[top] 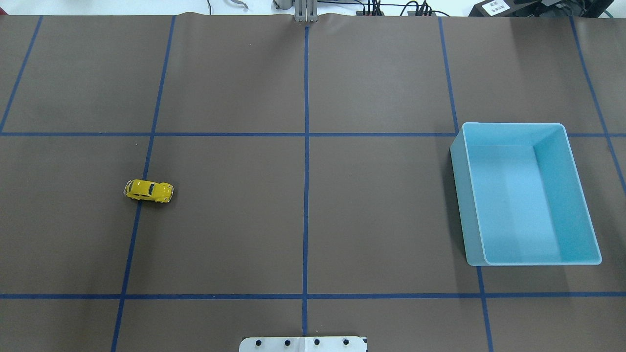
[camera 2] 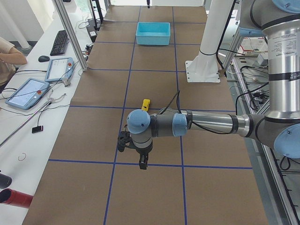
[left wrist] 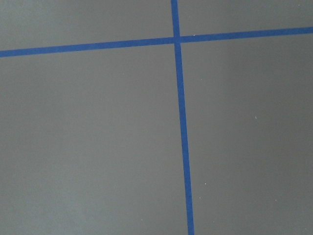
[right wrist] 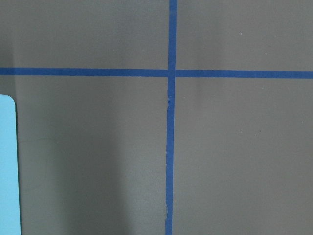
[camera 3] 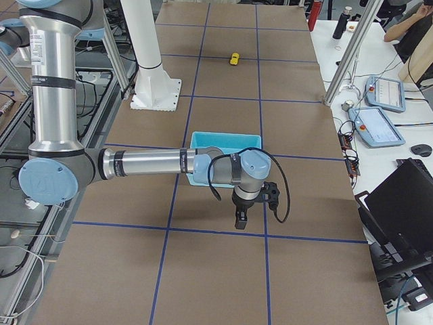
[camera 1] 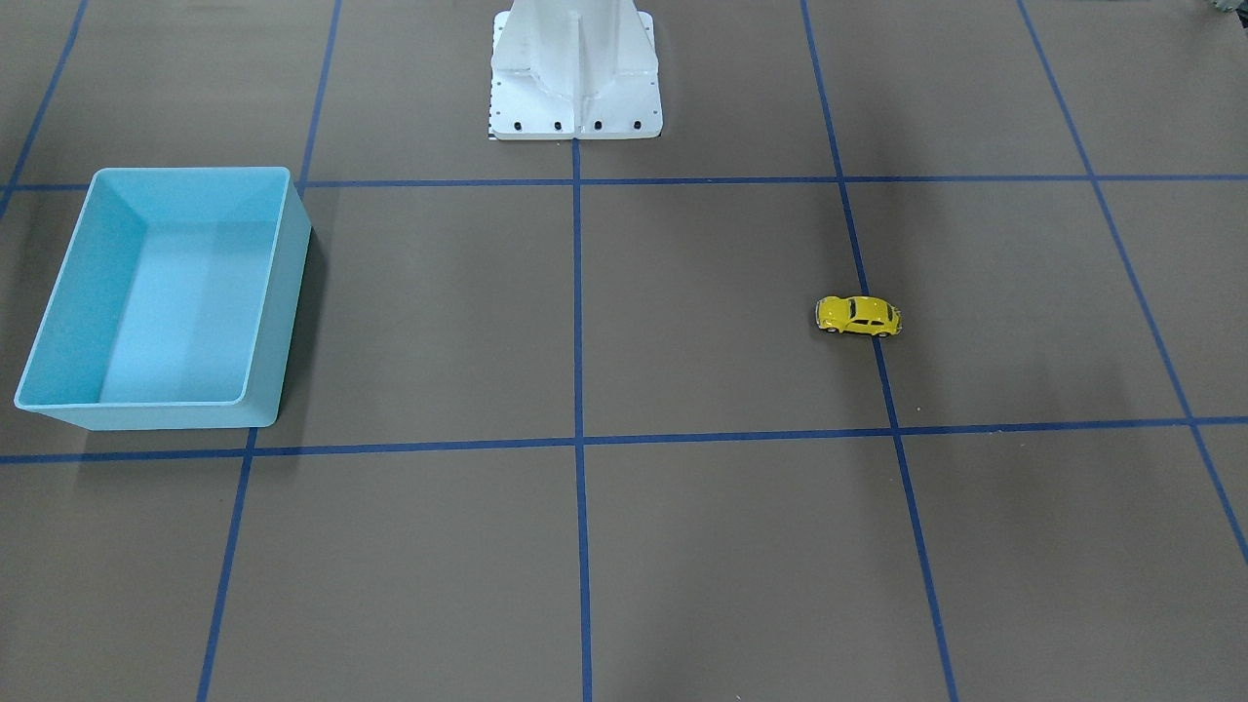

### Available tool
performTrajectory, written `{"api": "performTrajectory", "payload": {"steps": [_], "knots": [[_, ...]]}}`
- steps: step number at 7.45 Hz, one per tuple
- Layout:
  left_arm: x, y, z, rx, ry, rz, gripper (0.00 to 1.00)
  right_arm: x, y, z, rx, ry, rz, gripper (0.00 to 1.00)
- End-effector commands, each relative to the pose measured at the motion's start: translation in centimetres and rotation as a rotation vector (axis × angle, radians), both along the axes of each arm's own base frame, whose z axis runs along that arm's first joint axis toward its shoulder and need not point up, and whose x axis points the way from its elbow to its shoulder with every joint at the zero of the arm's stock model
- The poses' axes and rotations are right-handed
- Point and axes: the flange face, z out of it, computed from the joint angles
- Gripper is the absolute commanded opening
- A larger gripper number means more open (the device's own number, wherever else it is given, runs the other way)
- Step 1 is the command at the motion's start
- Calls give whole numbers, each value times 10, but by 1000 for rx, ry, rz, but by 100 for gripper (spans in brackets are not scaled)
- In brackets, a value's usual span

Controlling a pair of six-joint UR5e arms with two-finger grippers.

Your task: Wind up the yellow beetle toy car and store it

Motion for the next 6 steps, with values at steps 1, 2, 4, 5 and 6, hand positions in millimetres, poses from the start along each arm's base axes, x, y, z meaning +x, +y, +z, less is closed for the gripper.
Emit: {"api": "performTrajectory", "payload": {"steps": [1,2,4,5,6], "knots": [[-1,1,0,-8,-1,0,100,0,0,2,-4,2,0,100],[-1,1,1,-12,-2,-1,100,0,0,2,-5,2,0,100],[-1,1,0,-17,-5,-7,100,0,0,2,-5,2,0,100],[0,-2,-2,-9,-5,-6,100,0,0,0,0,0,0,100],[-1,-6,-9,8,-9,-6,100,0,0,-1,1,0,0,100]]}}
